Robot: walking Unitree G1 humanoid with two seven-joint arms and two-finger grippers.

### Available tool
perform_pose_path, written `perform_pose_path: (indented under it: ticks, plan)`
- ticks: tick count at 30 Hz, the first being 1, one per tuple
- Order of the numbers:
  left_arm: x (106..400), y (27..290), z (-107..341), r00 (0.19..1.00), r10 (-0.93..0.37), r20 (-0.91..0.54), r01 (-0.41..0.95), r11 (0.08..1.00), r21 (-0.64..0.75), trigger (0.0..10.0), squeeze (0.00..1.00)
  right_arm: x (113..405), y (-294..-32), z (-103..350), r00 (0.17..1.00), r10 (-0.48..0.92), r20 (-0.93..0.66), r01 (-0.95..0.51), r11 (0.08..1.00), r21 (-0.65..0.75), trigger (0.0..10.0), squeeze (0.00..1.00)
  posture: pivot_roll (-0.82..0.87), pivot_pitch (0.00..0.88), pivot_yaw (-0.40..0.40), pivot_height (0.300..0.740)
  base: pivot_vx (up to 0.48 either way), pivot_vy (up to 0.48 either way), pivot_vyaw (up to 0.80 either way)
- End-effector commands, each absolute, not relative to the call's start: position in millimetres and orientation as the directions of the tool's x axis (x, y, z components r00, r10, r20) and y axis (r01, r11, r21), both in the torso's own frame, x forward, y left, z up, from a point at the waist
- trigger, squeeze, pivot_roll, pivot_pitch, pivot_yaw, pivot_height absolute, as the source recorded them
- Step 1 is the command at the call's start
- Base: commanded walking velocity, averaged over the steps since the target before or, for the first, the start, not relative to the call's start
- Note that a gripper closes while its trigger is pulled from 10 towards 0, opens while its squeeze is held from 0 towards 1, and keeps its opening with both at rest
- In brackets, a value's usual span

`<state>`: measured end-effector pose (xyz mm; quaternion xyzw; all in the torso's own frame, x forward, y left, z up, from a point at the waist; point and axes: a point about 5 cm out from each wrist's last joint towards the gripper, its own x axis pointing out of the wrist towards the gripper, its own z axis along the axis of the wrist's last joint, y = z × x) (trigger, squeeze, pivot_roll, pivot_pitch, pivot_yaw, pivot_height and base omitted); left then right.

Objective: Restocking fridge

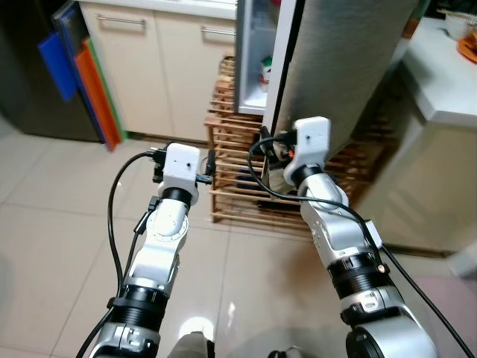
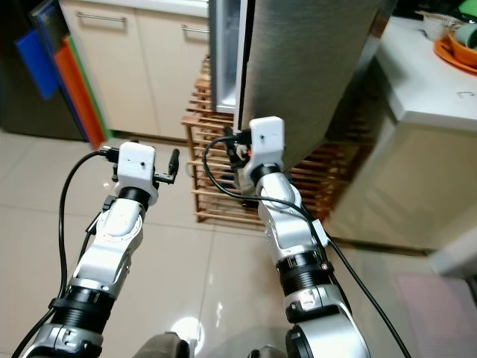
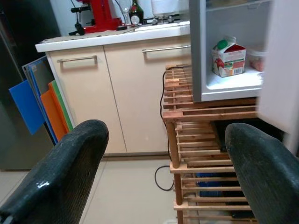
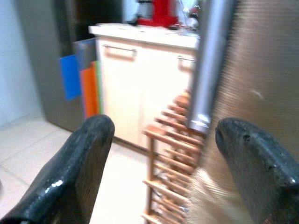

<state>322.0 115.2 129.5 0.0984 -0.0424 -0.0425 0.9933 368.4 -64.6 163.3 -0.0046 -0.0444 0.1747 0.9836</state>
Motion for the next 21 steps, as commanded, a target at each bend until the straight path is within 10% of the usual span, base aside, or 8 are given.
perform_pose_path:
  ticks: [1, 8, 21]
  plan:
    - [321, 109, 131, 0.99, -0.114, 0.08, 0.096, 0.975, 0.199, 10.0, 0.0, 374, -66, 174, 0.931, 0.341, 0.132, -0.342, 0.94, -0.016, 10.0, 0.0, 0.18, 0.077, -0.05, 0.74, 0.0, 0.0, 0.0]
    - [318, 108, 132, 0.991, -0.105, 0.083, 0.087, 0.976, 0.199, 10.0, 0.0, 386, -46, 217, 0.882, 0.377, 0.283, -0.404, 0.914, 0.04, 10.0, 0.0, 0.2, 0.087, -0.068, 0.74, 0.0, 0.0, 0.0]
    - [316, 116, 133, 0.99, -0.107, 0.087, 0.085, 0.971, 0.224, 10.0, 0.0, 346, -65, 152, 0.923, 0.332, 0.193, -0.351, 0.933, 0.074, 10.0, 0.0, 0.17, 0.111, -0.035, 0.74, 0.215, 0.0, 0.0]
